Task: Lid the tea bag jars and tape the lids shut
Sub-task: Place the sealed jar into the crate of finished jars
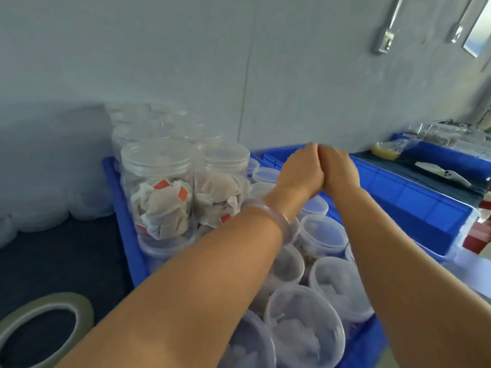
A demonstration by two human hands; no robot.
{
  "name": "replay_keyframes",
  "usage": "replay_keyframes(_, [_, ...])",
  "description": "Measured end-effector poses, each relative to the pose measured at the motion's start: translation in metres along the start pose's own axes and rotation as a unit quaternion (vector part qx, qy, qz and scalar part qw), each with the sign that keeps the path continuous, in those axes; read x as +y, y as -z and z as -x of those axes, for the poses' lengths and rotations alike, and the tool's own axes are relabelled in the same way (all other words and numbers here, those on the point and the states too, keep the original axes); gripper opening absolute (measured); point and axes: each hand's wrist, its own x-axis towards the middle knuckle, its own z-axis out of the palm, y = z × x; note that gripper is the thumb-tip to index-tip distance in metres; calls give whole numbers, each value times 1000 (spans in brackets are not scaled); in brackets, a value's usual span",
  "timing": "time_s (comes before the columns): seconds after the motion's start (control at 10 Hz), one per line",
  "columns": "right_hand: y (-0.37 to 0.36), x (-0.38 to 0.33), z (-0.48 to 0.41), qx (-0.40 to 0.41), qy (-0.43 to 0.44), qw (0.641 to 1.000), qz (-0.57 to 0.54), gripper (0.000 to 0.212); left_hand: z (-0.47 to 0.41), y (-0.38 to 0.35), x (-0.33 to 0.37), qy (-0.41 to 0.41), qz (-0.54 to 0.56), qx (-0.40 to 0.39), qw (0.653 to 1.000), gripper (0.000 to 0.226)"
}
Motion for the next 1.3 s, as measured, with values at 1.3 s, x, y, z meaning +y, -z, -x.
replay_keyframes(1.3, [25, -705, 245, -186, 499, 802, -269, 39, 403, 499, -321, 338, -239, 442, 796, 41])
